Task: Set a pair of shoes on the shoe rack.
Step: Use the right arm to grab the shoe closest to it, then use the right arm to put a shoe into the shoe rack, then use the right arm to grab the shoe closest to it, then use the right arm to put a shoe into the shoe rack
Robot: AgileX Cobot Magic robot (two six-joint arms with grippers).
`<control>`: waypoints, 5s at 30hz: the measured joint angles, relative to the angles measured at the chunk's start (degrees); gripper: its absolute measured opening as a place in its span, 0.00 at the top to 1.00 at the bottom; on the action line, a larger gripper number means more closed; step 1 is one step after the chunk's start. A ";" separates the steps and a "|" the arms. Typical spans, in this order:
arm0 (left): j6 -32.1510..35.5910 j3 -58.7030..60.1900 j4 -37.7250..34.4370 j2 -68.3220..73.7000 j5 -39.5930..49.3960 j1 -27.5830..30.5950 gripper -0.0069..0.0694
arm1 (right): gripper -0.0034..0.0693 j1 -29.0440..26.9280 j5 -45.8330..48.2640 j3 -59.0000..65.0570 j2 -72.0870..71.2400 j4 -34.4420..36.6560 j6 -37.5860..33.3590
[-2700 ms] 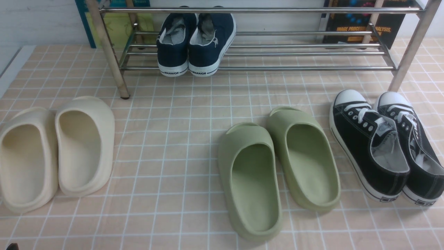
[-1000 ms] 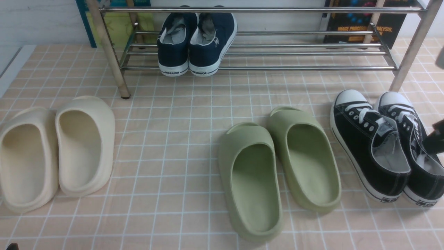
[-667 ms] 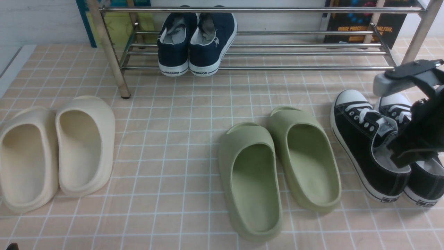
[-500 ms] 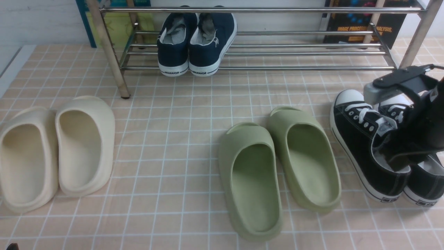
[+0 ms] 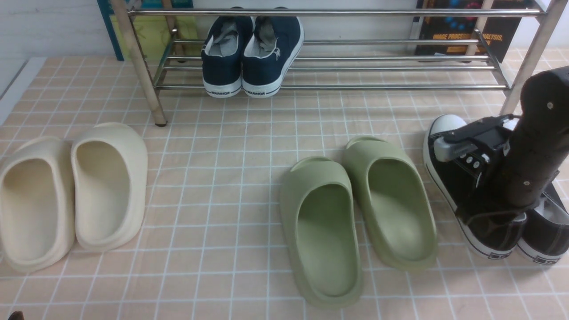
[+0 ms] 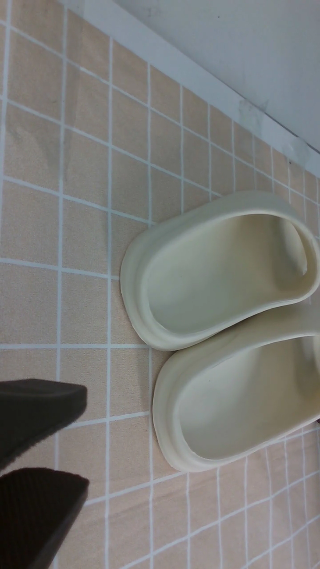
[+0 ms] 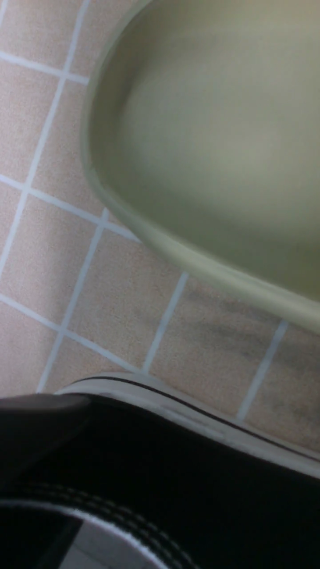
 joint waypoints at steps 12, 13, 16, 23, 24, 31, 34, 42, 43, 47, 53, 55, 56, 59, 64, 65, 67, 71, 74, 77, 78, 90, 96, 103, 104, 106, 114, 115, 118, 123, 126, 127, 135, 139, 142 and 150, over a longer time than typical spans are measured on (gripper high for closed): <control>0.00 0.00 0.00 0.00 0.00 0.00 0.60 | 0.95 0.37 8.37 -11.41 -0.71 -0.05 0.00; 0.00 0.00 0.05 0.00 0.00 0.00 0.60 | 0.95 0.37 8.64 -14.13 -0.72 -0.11 0.00; 0.00 0.00 0.05 0.00 0.00 0.00 0.60 | 0.95 0.37 8.38 -18.67 -0.72 -0.75 0.00; 0.00 0.00 0.05 0.00 0.00 0.00 0.60 | 0.95 0.37 9.53 -27.01 3.68 -0.75 0.00; 0.00 0.00 0.05 0.00 0.00 0.00 0.60 | 0.95 0.37 9.84 -28.23 4.77 -0.75 0.00; 0.00 0.00 0.05 0.00 0.00 0.00 0.60 | 0.95 0.37 10.83 -37.79 12.32 -0.75 -0.13; 0.00 0.00 0.05 0.00 0.00 0.00 0.60 | 0.95 0.37 10.83 -42.19 15.17 0.79 -1.44; 0.00 0.00 0.05 0.00 0.00 0.00 0.60 | 0.95 0.37 11.08 -54.25 23.85 3.34 -2.77; 0.00 0.00 0.05 0.00 0.00 0.00 0.60 | 0.95 0.37 11.08 -55.16 24.63 3.21 -2.83; 0.00 0.00 0.05 0.00 0.00 0.00 0.60 | 0.95 0.37 10.12 -60.69 28.04 1.30 -3.55; 0.00 0.00 0.05 0.00 0.00 0.00 0.60 | 0.91 0.37 6.96 -62.11 30.12 -1.87 -4.16; 0.00 0.00 0.05 0.00 0.00 0.00 0.60 | 0.87 0.37 6.26 -62.25 30.48 -2.67 -4.16; 0.00 0.00 0.05 0.00 0.00 0.00 0.60 | 0.84 0.37 5.64 -62.37 30.54 -2.84 -4.22; 0.00 0.00 0.05 0.00 0.00 0.00 0.60 | 0.68 0.43 3.50 -63.01 30.44 -3.80 -4.33; 0.00 0.00 0.05 0.00 0.00 0.00 0.60 | 0.45 0.32 8.53 -65.34 30.28 -4.24 -1.93; 0.00 0.00 0.05 0.00 0.00 0.00 0.60 | 0.42 0.32 10.13 -66.14 30.04 -4.07 -1.25; 0.00 0.00 0.05 0.00 0.00 0.00 0.60 | 0.38 0.32 14.35 -67.48 29.00 -3.83 -0.92; 0.00 0.00 0.06 0.00 0.00 0.00 0.60 | 0.36 0.32 17.65 -67.05 24.88 -3.83 0.47; 0.00 0.00 0.12 0.00 0.00 0.00 0.60 | 0.36 0.26 17.76 -61.90 19.80 -3.83 2.05; 0.00 0.00 0.12 0.00 0.00 0.00 0.60 | 0.36 0.26 17.75 -52.96 14.10 -3.66 2.83; 0.00 0.00 0.12 0.00 0.00 0.00 0.60 | 0.36 0.26 17.75 -49.01 11.65 -3.45 2.90; 0.00 0.00 0.12 0.00 0.05 0.00 0.60 | 0.36 0.26 15.32 -6.28 -5.73 -7.50 9.48; 0.00 0.00 0.12 0.00 0.05 0.00 0.60 | 0.36 0.26 3.05 2.85 -5.85 -12.77 16.86; 0.00 0.00 0.12 0.00 0.05 0.00 0.60 | 0.36 0.26 -5.52 5.37 -4.29 -16.38 21.64; 0.00 0.00 0.12 0.00 0.05 0.00 0.60 | 0.36 0.26 -5.59 5.37 -4.17 -16.45 21.70; 0.00 0.00 0.12 0.00 0.05 0.00 0.60 | 0.37 0.26 -5.65 5.37 -2.97 -16.78 22.15; 0.00 0.00 0.12 0.00 0.05 0.00 0.60 | 0.69 0.26 -4.60 5.56 -2.30 -18.05 22.35; 0.00 0.00 0.12 0.00 0.05 0.00 0.60 | 0.76 0.26 -4.48 5.56 -2.30 -18.42 22.35; 0.00 0.00 0.12 0.00 0.05 0.00 0.60 | 0.94 0.07 -3.26 4.72 -2.30 -18.29 21.88; 0.00 0.00 0.12 0.00 0.05 0.00 0.60 | 0.95 1.99 4.95 0.20 -4.19 -15.80 18.15; 0.00 0.00 0.12 0.00 0.05 0.00 0.60 | 0.95 3.32 7.31 -3.48 -6.20 -14.36 16.75; 0.00 0.00 0.12 0.00 0.05 0.00 0.60 | 0.95 3.58 7.33 -5.39 -6.77 -14.00 16.11; 0.00 0.00 0.16 0.00 0.05 0.00 0.60 | 0.95 0.89 5.78 -16.20 -5.71 -16.76 14.49; 0.00 0.00 0.16 0.00 0.05 0.00 0.60 | 0.95 -1.37 5.83 -18.96 -3.84 -17.35 12.67; 0.00 0.00 0.16 0.00 0.05 0.00 0.60 | 0.95 -2.52 6.14 -20.11 -2.25 -17.35 11.40; 0.00 0.00 0.16 0.00 0.05 0.00 0.60 | 0.95 -3.04 1.76 -20.33 0.50 -16.82 8.93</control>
